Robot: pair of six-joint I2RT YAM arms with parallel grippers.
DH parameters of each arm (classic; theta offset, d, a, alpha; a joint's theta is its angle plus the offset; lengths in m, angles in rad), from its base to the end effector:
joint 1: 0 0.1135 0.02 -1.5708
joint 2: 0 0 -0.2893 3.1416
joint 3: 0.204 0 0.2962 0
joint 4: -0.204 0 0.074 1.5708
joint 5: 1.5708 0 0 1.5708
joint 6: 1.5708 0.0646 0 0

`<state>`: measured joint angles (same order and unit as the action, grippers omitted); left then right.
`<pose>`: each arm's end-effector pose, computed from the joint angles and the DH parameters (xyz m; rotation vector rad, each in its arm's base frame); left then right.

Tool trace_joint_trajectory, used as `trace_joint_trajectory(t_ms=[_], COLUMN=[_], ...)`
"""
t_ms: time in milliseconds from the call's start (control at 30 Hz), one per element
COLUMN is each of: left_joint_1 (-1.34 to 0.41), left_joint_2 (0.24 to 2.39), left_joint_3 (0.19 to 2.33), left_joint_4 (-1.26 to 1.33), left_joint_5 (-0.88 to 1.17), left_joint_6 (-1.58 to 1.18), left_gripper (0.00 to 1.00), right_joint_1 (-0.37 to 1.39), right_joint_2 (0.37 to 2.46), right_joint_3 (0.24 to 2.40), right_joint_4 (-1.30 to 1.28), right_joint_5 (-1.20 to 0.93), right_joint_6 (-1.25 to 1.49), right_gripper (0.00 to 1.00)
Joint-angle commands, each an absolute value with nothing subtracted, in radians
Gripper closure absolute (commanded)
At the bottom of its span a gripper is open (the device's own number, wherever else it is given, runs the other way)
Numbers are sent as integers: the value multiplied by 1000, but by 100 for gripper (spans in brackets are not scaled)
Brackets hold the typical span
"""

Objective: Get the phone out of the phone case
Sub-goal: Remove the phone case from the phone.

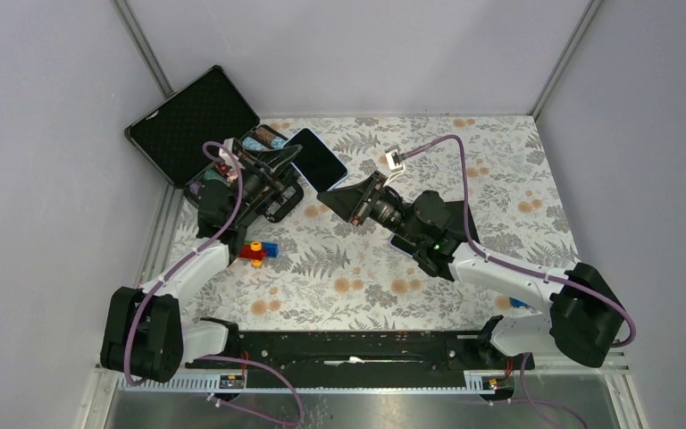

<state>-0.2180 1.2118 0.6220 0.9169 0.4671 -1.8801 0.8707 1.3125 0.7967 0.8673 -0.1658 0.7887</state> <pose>0.3037 -0.0971 0.3152 -0.7835 1.3988 -2.0211 0.2221 0.2801 0.3498 -0.2190 1.3622 1.5241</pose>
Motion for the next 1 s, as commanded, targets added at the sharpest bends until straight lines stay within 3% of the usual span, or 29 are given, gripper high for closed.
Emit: trace_joint_trajectory(t_ms=[0, 800, 967], left_joint_1=[-221, -221, -221], left_joint_2=[1165, 1177, 1170], left_joint_3=[680, 684, 686], left_joint_4=[1094, 1111, 1058], left_joint_5=[461, 467, 472], left_joint_6=[-2030, -2081, -2077], left_gripper=[100, 100, 100], right_joint_1=[874, 874, 874], right_joint_2=[1324, 1370, 1371], right_joint_3=[747, 714, 716], right_joint_4=[815, 752, 680], right_joint_5=[-126, -38, -6], right_joint_6=[721, 786, 729], right_gripper=[79, 77, 64])
